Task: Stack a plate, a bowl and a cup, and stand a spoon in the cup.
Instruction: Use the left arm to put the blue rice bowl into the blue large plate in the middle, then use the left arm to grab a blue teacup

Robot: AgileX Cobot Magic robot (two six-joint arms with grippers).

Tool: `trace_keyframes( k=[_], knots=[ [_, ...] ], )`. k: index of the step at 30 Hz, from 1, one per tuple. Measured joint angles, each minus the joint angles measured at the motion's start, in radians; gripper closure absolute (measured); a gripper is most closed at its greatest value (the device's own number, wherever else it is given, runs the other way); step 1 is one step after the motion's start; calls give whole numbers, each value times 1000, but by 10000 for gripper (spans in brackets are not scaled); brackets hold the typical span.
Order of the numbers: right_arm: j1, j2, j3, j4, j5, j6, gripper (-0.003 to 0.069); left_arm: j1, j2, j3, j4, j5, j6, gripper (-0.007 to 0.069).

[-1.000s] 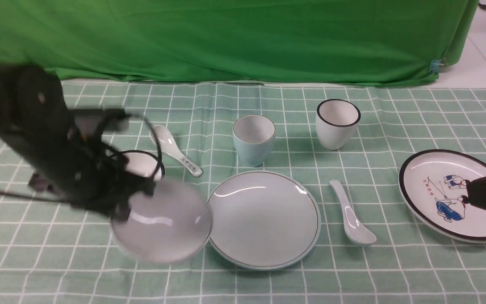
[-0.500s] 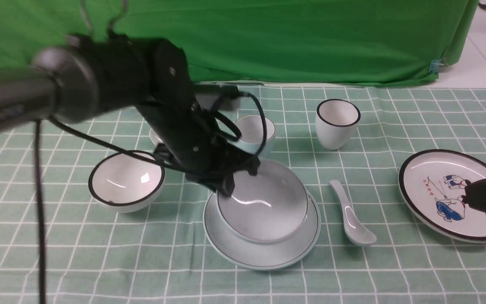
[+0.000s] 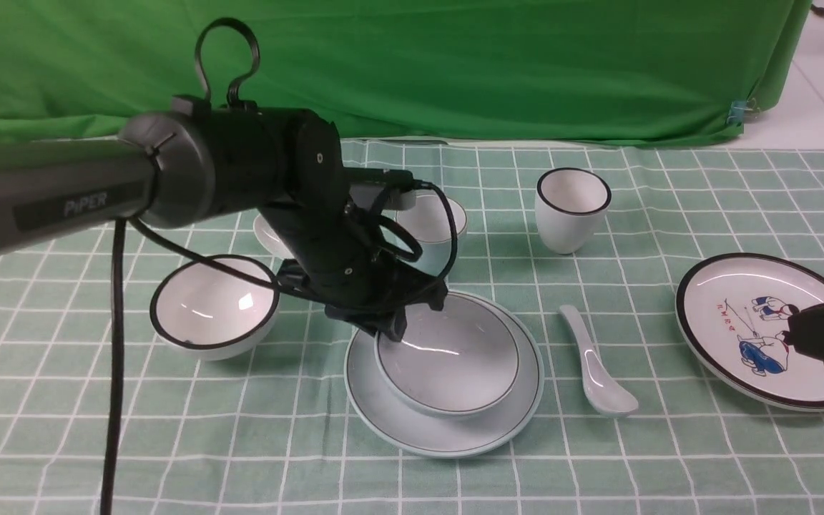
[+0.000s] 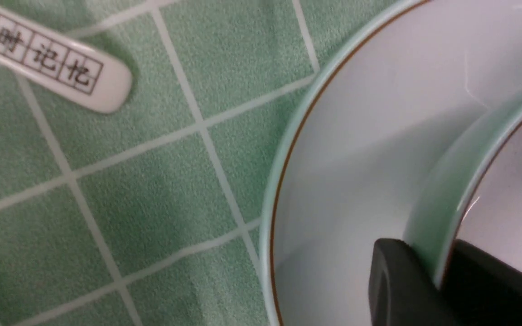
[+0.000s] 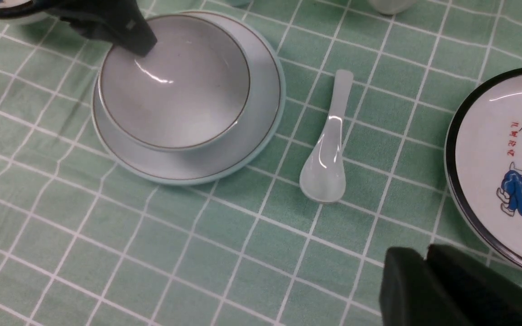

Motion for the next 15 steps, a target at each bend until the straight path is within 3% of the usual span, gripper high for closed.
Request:
trace_keyframes(
  k=[7,15],
  knots=[
    [0,0,0,0,9,0,557,5,-7,-112,27,34,-40,242],
    [0,0,0,0,15,0,551,73,55,-368,43,13,-104,139]
  ],
)
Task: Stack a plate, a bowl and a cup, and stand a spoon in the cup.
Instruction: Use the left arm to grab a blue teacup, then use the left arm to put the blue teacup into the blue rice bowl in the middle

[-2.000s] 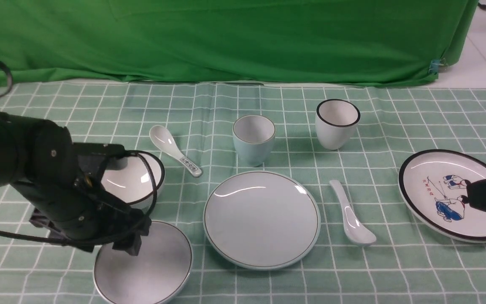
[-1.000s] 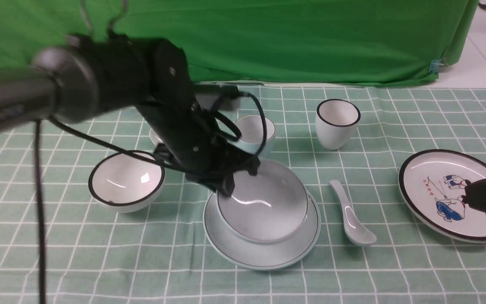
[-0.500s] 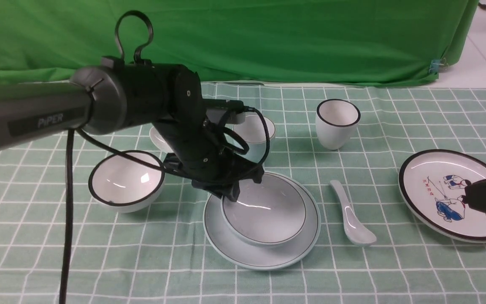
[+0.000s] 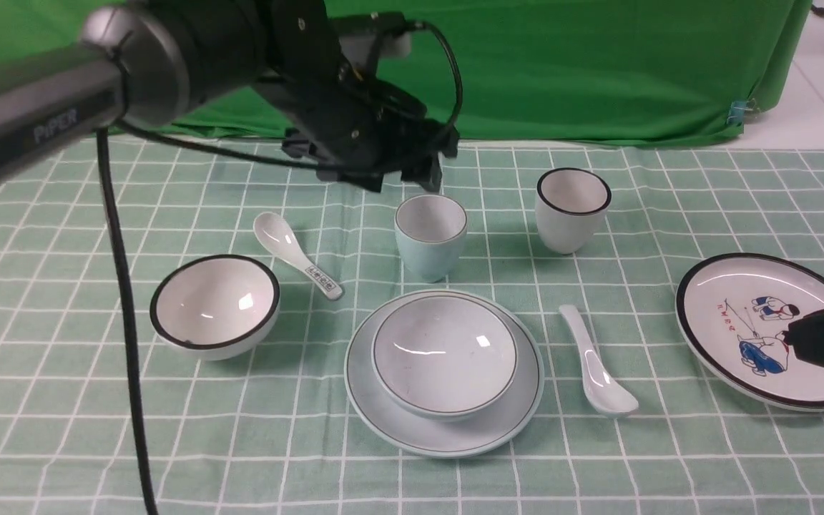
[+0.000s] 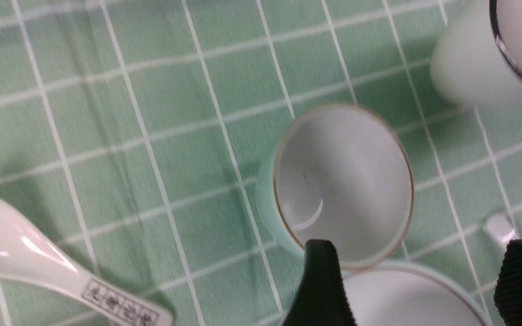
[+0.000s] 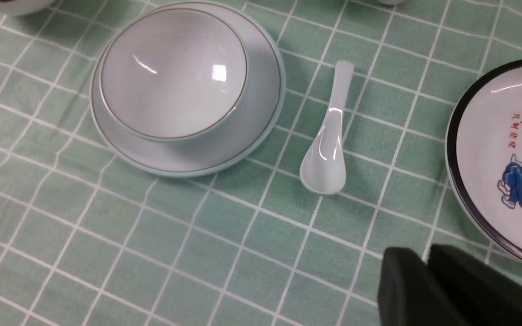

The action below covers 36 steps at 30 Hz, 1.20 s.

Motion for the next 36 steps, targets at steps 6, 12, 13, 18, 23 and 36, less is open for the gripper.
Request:
trace_keyframes(
  k=[6,12,13,18,23,36],
  knots=[
    [0,0,0,0,0,-1,541,26,146,-112,0,29,2,132],
    [0,0,0,0,0,-1,533,26,222,-120,-5,20,2,144],
    [0,0,0,0,0,-1,533,26,228,-120,-4,20,0,158],
    [0,0,0,0,0,-1,529,26,244,-121,-12,15,-6,434],
    [0,0,0,0,0,-1,522,26,239,-138,-19,37,-13,587],
    [0,0,0,0,-1,-1,516,-46,-45,-94,6,394,57,593]
  ],
)
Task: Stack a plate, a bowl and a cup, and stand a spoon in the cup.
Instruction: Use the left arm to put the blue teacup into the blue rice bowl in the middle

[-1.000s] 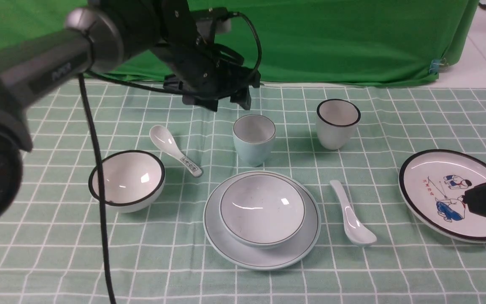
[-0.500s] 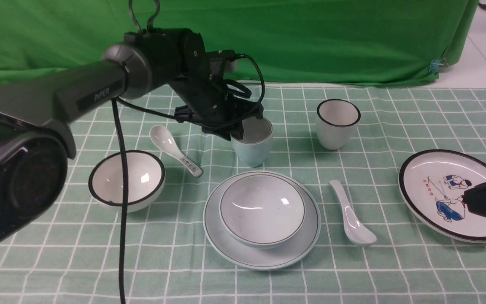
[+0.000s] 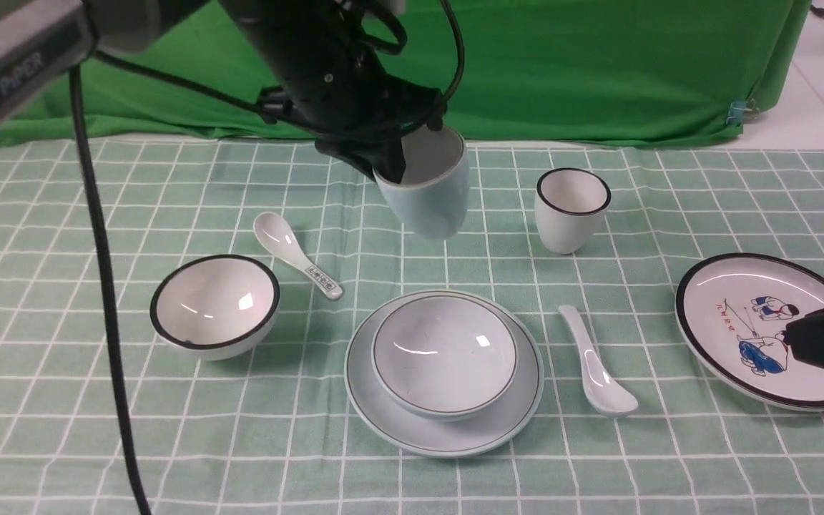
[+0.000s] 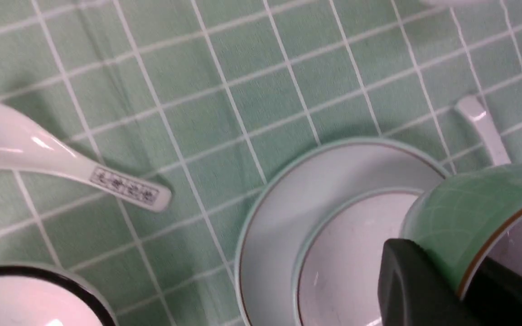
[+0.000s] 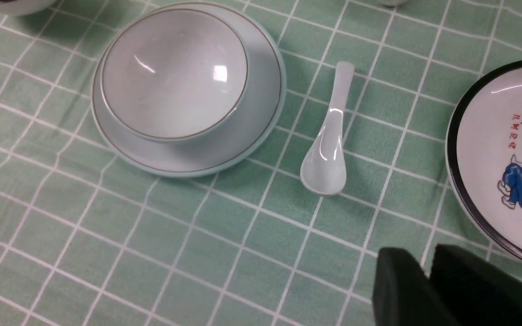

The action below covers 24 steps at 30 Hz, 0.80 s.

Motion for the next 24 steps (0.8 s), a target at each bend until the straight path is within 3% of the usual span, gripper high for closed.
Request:
trace_keyframes(
  k=[11,24],
  knots=[
    [0,0,0,0,-4,0,516,-68,4,248,49,-212,-16,593],
    [0,0,0,0,-38,0,516,-67,58,264,20,-203,-35,593]
  ],
)
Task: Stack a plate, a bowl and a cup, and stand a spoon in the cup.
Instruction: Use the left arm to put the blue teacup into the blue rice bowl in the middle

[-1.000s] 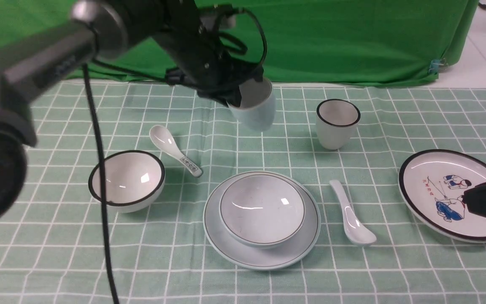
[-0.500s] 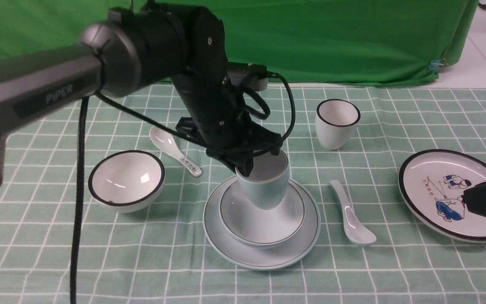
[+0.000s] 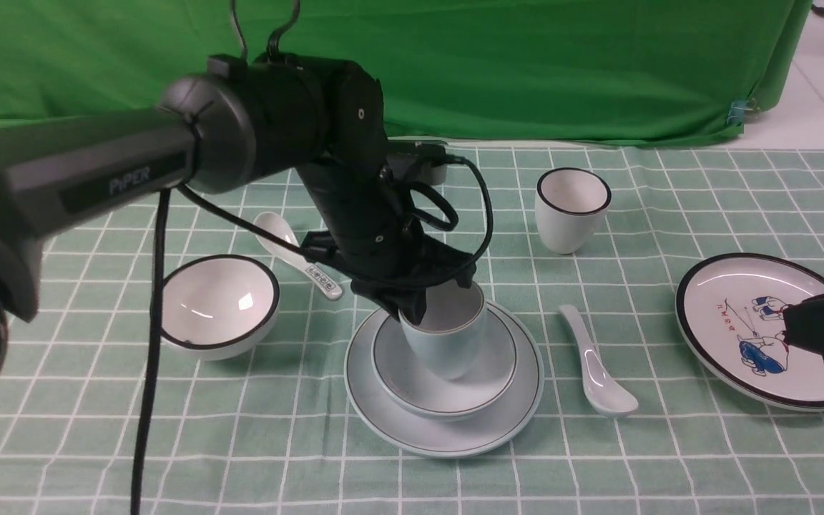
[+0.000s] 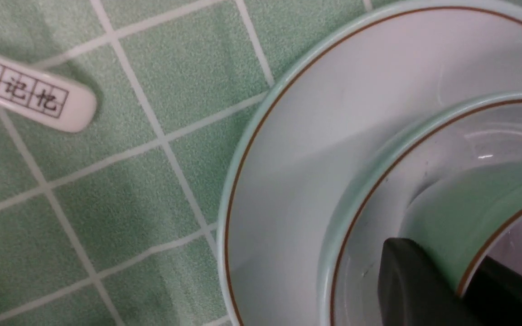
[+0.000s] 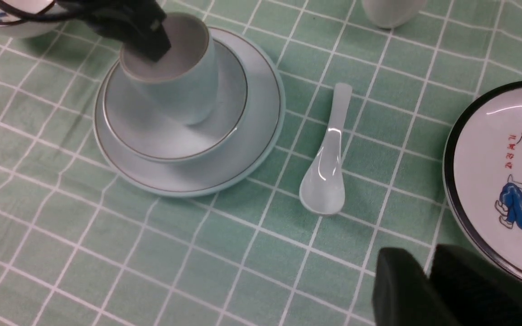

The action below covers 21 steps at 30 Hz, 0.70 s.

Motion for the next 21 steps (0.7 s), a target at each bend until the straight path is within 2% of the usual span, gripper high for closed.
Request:
trace_keyframes(
  k=[8,12,17,21],
  knots=[
    [0,0,0,0,-4,0,516,0,0,0,-8,0,9,592],
    [0,4,0,0,-4,8,516,0,2,0,-18,-1,14,568],
    [0,55,-13,-39,25,43,516,0,2,-6,-19,7,21,437],
    [-3,192,-135,-121,191,86,515,0,-22,-60,-18,95,23,327]
  ],
)
